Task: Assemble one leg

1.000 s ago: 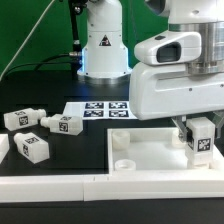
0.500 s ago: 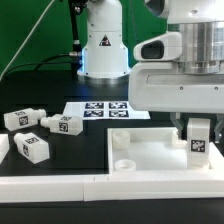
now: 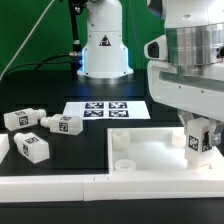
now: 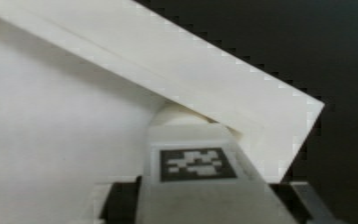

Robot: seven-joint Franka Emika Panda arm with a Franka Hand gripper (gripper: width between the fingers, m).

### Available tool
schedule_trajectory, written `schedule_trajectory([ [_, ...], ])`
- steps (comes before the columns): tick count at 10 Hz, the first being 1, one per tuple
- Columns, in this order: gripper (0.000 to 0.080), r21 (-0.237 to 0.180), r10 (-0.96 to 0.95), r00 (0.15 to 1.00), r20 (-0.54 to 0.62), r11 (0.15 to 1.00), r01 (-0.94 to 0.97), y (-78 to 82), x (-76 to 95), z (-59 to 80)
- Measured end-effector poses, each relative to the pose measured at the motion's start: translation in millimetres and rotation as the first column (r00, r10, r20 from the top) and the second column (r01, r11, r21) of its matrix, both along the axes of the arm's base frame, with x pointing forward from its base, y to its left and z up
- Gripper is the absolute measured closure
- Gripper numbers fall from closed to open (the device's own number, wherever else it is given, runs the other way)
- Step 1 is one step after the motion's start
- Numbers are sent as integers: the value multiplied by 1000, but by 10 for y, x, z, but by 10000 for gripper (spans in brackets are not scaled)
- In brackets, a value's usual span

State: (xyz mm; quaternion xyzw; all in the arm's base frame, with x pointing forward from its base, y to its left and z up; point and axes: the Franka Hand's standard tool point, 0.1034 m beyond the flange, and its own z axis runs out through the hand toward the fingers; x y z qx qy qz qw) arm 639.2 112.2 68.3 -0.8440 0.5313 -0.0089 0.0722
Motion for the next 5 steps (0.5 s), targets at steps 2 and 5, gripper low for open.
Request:
schedule_trajectory([
  [2,514,-5,50,999,5,999,-50,2,-2,-3],
  [5,178,-77,520,853,46,853,-515,97,-1,59],
])
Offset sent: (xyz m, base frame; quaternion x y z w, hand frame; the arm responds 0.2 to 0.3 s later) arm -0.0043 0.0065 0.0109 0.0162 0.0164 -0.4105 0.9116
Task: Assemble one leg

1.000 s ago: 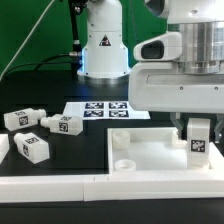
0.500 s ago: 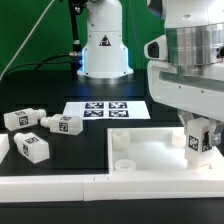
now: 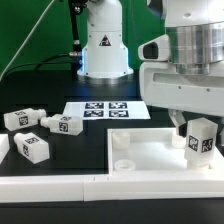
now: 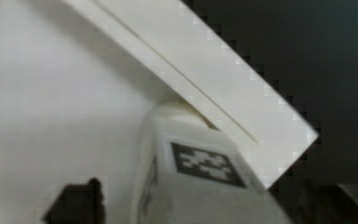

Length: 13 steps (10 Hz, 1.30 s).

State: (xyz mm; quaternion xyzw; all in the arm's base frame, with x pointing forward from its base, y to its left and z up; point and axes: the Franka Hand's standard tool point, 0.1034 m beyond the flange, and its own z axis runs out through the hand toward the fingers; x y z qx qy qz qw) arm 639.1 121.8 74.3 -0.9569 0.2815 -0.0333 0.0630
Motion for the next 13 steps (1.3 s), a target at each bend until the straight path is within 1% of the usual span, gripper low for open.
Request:
schedule_trajectory([
  [1,158,-11,95,995,9,995,-95,16,-5,1],
  [3,151,-25,206,978,18,978,-206,-3,-3,-3],
  [5,150,-50,366,930,28,930,-365,-18,3,-1],
  [6,150,-92,539,842,29,840,-535,-45,27,6],
  [7,150,-125,672,741,18,736,-665,-63,34,-13],
  [8,150,-143,745,667,5,661,-737,-42,17,-36],
  [9,150,-141,735,678,5,671,-728,-40,15,-38],
  [10,273,-141,730,684,5,678,-722,-43,15,-38],
  [11,273,-140,725,689,6,682,-717,-45,16,-39],
  [12,410,-135,695,719,7,713,-688,-44,16,-39],
  [13,514,-129,641,768,9,762,-635,-63,19,-38],
])
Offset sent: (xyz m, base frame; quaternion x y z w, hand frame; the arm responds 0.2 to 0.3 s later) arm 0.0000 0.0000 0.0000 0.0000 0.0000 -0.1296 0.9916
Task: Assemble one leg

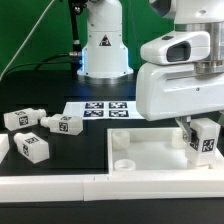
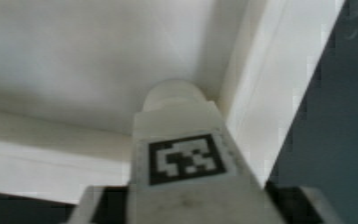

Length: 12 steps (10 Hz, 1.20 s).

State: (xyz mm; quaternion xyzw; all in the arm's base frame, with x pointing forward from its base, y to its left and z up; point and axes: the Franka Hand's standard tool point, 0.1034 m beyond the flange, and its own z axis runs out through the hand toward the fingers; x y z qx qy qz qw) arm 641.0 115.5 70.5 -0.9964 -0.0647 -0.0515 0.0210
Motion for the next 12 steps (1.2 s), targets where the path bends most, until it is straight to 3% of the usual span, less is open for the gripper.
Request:
schedule_trajectory([
  [2,514,20,-191,982,5,981,191,-14,12,-6],
  [4,514,69,-465,885,-9,883,465,-44,11,-16],
  [7,512,108,-822,561,-98,552,827,-71,5,-20],
  [10,512,106,-948,268,-173,252,962,-82,-4,-22],
  [11,512,102,-960,206,-188,190,977,-80,-7,-23],
  [12,512,102,-961,202,-191,185,977,-86,-8,-25],
])
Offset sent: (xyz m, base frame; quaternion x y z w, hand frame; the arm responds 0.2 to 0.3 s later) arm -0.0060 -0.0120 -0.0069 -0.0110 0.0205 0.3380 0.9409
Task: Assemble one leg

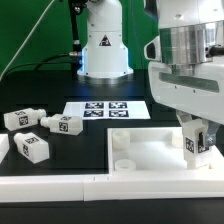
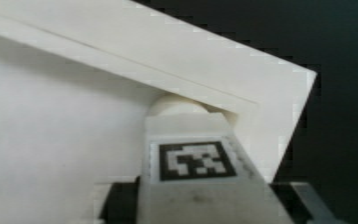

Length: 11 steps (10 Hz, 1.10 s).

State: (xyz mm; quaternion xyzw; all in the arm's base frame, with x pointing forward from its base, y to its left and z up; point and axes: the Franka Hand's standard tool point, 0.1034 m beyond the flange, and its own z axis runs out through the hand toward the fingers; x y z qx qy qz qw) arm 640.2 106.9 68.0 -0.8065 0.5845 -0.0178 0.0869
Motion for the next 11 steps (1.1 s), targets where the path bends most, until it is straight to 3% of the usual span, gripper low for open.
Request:
schedule_trajectory([
  [1,460,-3,24,1000,3,1000,-24,3,-1,-3],
  [2,326,-20,109,994,10,994,-108,7,-3,-4],
  [3,326,-46,259,966,23,965,-258,19,0,0],
  [4,186,-77,433,901,36,900,-430,23,12,12],
  [6,161,-118,697,717,19,714,-691,70,-34,6],
  [7,153,-124,716,698,18,694,-709,57,-30,4],
  [9,151,-148,813,582,13,577,-803,46,-30,1],
  [10,151,-175,886,463,-6,455,-873,49,-25,-1],
  [11,151,-212,965,258,-48,243,-947,76,-4,0],
])
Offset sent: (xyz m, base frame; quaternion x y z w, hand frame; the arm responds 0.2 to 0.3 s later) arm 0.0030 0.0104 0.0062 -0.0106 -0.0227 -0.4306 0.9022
